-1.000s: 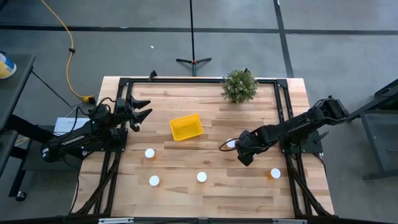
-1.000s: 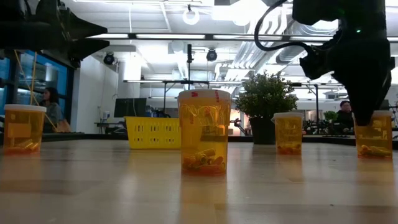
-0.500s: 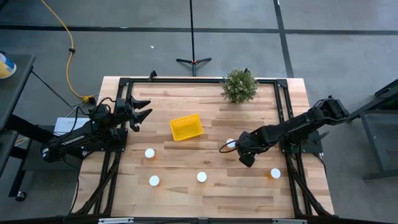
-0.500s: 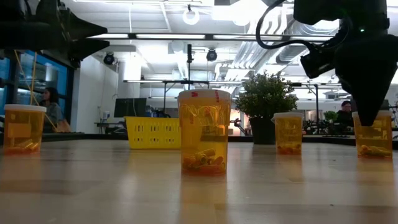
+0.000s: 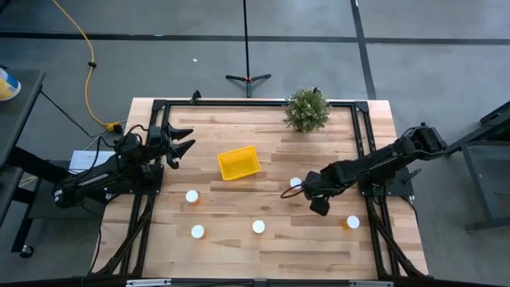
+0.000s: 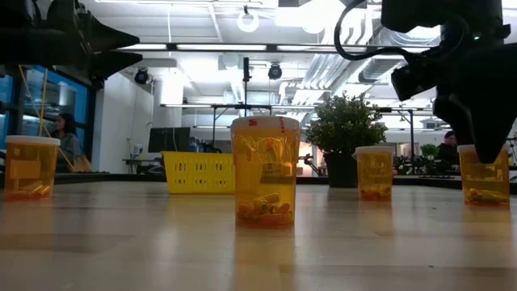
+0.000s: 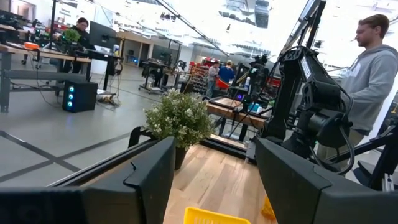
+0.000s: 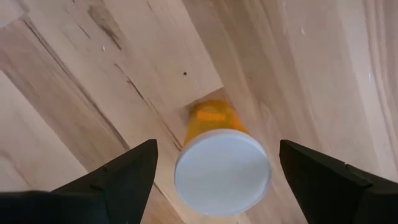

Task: Pick and place pill bottles into a basket
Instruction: Put the orange pill bottle into the yellow bin

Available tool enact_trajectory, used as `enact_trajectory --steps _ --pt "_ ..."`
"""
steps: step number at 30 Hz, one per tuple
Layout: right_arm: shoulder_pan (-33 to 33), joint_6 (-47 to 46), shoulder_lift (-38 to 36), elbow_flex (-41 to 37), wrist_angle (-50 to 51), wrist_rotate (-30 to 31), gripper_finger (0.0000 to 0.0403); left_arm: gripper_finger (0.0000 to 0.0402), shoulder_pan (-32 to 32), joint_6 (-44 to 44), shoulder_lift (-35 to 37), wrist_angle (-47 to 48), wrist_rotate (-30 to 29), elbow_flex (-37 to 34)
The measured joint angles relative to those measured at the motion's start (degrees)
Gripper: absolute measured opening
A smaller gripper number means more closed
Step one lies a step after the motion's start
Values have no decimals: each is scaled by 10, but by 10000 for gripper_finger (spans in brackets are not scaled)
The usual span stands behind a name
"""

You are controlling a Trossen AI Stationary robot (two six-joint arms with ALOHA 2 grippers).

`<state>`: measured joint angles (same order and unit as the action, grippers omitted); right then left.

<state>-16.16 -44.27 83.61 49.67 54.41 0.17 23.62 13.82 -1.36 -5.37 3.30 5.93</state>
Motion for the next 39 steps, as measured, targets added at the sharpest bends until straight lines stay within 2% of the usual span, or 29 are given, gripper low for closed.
enact_trajectory --steps 6,20,32,39 --pt "0 -3 0 0 10 -2 312 259 0 0 0 7 0 0" --pt "0 -7 0 0 9 -7 208 259 0 0 0 8 -3 0" --pt "0 -13 0 1 11 -11 208 259 0 0 0 8 -5 0" --pt "8 -11 0 31 33 -21 209 259 0 0 0 8 -13 0"
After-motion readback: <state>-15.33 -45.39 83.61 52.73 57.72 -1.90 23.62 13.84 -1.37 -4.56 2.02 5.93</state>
